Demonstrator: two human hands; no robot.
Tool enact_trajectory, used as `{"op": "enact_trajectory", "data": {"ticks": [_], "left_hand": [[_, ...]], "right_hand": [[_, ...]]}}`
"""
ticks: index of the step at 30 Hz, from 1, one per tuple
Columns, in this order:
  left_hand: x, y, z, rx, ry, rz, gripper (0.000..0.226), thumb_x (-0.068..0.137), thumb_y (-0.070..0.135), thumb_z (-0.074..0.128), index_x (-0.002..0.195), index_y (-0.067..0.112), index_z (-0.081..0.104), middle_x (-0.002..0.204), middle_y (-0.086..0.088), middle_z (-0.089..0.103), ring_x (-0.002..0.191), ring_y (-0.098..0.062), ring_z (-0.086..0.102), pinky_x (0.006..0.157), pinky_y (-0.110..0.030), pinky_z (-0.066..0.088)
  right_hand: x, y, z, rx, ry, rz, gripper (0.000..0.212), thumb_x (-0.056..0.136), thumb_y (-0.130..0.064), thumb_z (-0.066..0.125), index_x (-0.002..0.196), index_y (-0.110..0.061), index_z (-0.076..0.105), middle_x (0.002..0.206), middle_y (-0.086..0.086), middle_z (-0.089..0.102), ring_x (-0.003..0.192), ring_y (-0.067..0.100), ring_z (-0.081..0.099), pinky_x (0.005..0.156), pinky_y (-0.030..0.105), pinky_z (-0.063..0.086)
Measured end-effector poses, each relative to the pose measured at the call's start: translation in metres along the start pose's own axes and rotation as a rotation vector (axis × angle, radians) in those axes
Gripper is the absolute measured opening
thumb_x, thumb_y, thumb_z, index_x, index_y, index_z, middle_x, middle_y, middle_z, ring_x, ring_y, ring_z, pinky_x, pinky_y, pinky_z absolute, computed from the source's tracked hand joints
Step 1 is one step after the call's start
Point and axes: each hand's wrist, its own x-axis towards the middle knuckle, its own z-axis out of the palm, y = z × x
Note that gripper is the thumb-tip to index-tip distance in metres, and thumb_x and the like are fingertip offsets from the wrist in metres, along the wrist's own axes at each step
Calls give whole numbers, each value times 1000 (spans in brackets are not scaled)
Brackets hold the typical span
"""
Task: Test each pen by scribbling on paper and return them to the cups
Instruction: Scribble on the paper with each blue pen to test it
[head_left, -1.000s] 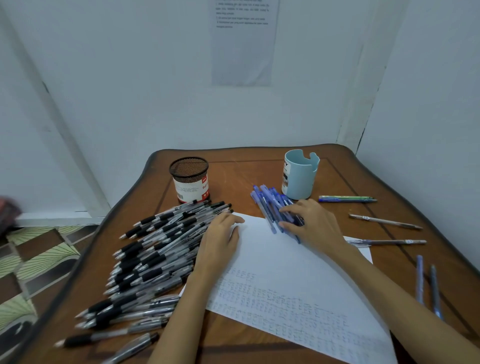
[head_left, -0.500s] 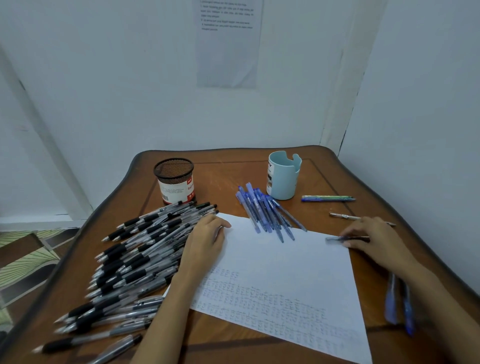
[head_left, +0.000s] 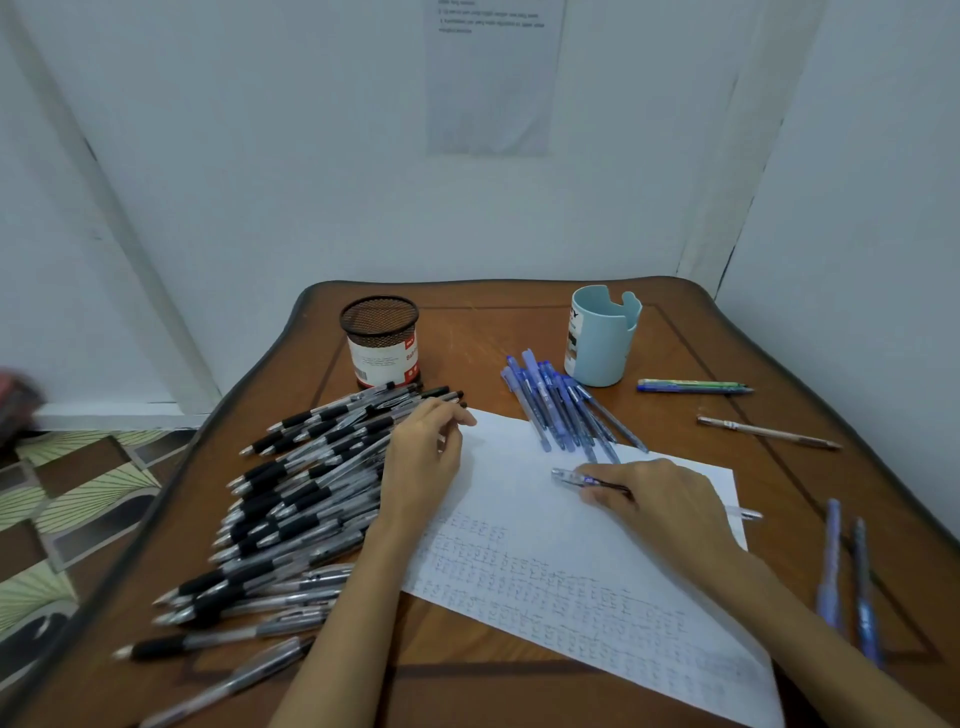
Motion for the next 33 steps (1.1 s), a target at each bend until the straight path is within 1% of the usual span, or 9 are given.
{"op": "enact_trajectory", "data": {"ticks": [4,8,11,14,17,19,23,29,33], "left_hand": [[-1,1,1,21,-20,-17,23,81,-9,53,83,8,69,86,5,62,71,-4,53,59,-15,41],[-2,3,1,43,-29,-9,23,81,-7,53,82,9,69,83,8,59,68,-13,55,60,-33,48],[-2,3,0,52,-43,-16,23,81,-6,53,82,11,69,83,6,61,68,-13,56,61,-37,50],[-2,3,0,56,-56,-21,22,82,-5,54,83,11,69,85,4,63,68,-14,57,62,-39,51],[-2,4,0,52,-65,-28,22,82,-5,54,83,12,69,85,4,63,68,-12,56,63,-39,51],[-3,5,0,58,-68,-27,23,81,-5,54,83,12,69,85,5,62,68,-12,56,62,-39,50],[-2,5,-1,73,-78,-20,23,80,-5,53,83,12,68,83,6,61,65,-14,55,59,-38,49],[-3,6,-2,92,-91,9,21,80,-2,52,82,12,68,83,6,61,63,-14,54,58,-37,48],[-3,5,-1,99,-97,7,21,80,-1,52,82,12,68,83,6,61,62,-14,53,57,-36,47]], "right_hand": [[-6,6,-22,-65,-309,44,73,89,-54,49,149,-32,13,137,3,50,119,17,51,88,25,43],[-15,26,-46,156,-357,86,34,95,-14,52,121,-32,39,102,2,63,77,13,63,59,16,49],[-18,37,-63,681,-264,100,6,89,-19,63,93,-21,67,87,7,67,54,15,61,47,18,47],[-13,34,-58,1438,-390,44,53,55,-48,86,100,-25,74,111,5,70,64,13,66,50,21,52],[-2,15,-27,2215,-449,-74,53,64,-16,87,114,-19,69,123,0,65,80,10,70,54,18,56],[4,-5,-12,2093,-202,121,52,38,-21,95,86,-17,76,84,-1,74,55,5,65,38,13,47],[5,-43,5,1606,-160,126,25,72,-33,63,70,-9,57,46,1,52,34,7,42,33,14,33],[2,-48,19,1309,-296,-84,12,86,-13,61,98,-10,65,68,13,69,57,21,65,49,24,54],[0,-42,22,1271,-255,-78,8,77,-1,72,76,-6,66,71,15,70,65,23,68,56,27,56]]}}
